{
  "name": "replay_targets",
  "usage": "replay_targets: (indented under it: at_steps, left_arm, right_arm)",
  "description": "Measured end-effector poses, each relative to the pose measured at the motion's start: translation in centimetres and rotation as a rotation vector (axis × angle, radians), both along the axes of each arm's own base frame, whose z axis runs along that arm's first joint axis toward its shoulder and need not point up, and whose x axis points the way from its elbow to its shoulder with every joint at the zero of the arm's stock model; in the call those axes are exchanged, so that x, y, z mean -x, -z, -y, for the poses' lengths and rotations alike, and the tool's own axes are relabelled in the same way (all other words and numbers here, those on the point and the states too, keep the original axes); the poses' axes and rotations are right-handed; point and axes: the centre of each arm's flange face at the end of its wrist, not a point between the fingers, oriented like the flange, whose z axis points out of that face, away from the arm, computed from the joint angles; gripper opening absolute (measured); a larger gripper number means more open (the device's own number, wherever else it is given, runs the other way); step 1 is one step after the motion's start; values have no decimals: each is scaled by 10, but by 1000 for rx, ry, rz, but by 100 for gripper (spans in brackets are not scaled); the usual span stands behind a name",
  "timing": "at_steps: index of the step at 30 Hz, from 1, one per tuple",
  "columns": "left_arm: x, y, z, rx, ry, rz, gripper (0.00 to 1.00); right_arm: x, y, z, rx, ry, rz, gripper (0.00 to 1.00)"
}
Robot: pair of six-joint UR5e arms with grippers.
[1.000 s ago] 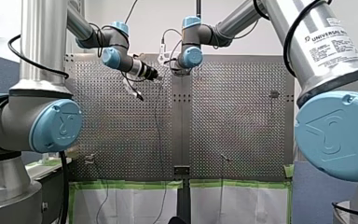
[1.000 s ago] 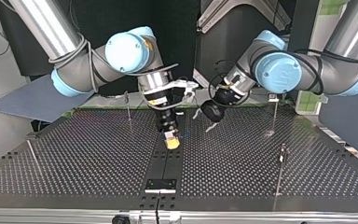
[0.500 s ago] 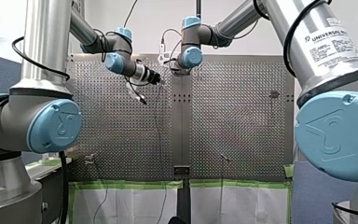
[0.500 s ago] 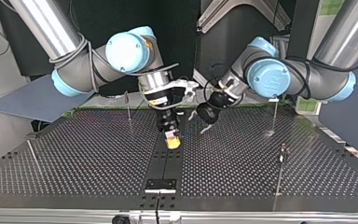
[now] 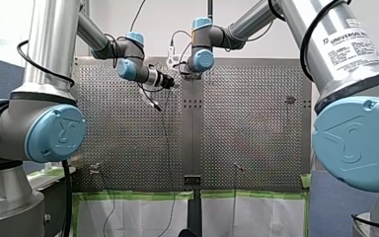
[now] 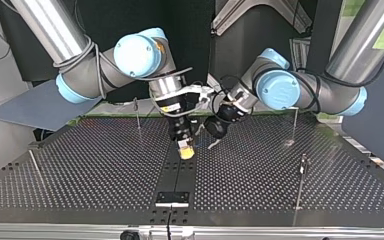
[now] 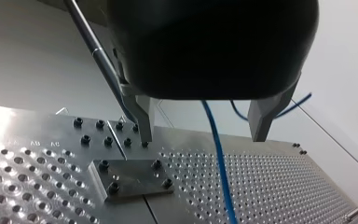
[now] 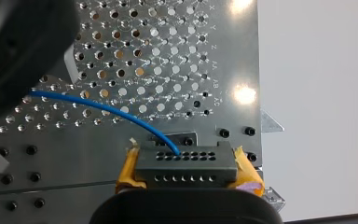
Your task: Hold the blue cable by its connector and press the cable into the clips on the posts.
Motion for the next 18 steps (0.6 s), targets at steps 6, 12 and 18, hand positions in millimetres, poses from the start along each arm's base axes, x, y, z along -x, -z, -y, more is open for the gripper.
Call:
replay_targets:
  at_steps: [6, 12, 18]
  left_arm:
    - [-9, -6, 3, 13, -16, 18, 100]
    - [-12, -9, 2, 15, -29, 26, 100]
    - [-13, -10, 1, -8, -44, 52, 100]
  right_arm:
    - [0, 0, 0, 0, -2, 0, 0]
    - [0, 0, 0, 0, -4, -1, 0]
    - [-1, 0, -1, -1, -6, -2, 0]
